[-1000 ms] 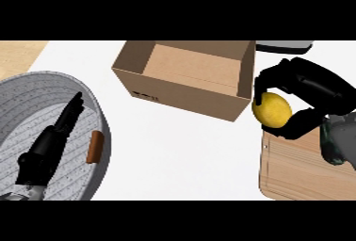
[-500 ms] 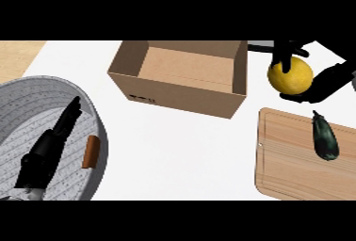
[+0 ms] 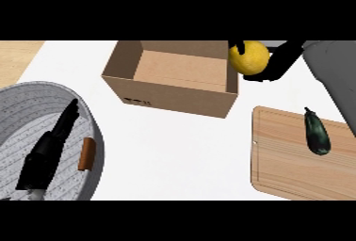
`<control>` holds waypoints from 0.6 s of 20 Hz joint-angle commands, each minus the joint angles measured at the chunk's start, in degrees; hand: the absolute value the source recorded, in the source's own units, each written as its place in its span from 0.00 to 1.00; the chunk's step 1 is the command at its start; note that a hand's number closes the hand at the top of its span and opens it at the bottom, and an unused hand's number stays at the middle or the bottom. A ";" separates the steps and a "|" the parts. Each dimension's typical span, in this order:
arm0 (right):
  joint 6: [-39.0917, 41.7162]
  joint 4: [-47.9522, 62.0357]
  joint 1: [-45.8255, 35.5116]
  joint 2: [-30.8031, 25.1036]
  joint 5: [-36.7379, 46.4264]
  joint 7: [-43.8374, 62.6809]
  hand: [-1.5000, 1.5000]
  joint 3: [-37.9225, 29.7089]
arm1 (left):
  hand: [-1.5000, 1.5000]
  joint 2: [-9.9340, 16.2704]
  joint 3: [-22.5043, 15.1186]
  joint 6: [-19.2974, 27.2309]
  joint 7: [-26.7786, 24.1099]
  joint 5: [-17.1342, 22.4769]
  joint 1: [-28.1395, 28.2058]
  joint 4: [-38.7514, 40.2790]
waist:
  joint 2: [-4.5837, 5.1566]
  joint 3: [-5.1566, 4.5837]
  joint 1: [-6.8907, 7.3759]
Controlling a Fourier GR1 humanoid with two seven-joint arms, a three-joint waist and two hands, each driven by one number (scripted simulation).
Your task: Pick the lemon from the cutting board and place it in the cardboard box
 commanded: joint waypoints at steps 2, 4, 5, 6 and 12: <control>2.66 6.74 -3.81 6.48 4.69 -5.61 1.00 6.62 | 0.50 -4.22 -0.71 2.05 -0.28 -1.06 -2.52 4.83 | 0.33 -1.33 -1.86; 2.31 8.79 -4.72 8.77 5.23 -5.75 1.00 7.83 | 0.50 -3.12 -0.68 1.65 0.55 -0.13 -1.09 3.40 | -0.28 -1.30 -2.59; 0.35 11.17 -5.35 9.21 6.32 -6.30 1.00 7.88 | 0.50 -3.56 -0.14 1.53 -2.01 0.19 -0.35 5.09 | -0.17 -1.34 -2.56; -0.16 10.79 -6.20 11.48 7.35 -5.14 1.00 9.65 | 0.50 -3.81 -0.59 2.20 -0.42 -0.66 -2.68 5.78 | -0.20 -1.33 -3.23; -4.39 22.79 -7.92 17.97 10.67 -3.44 0.00 11.66 | 0.50 -3.36 -1.16 3.02 -1.57 -0.54 -1.44 4.62 | -0.03 -1.33 -2.64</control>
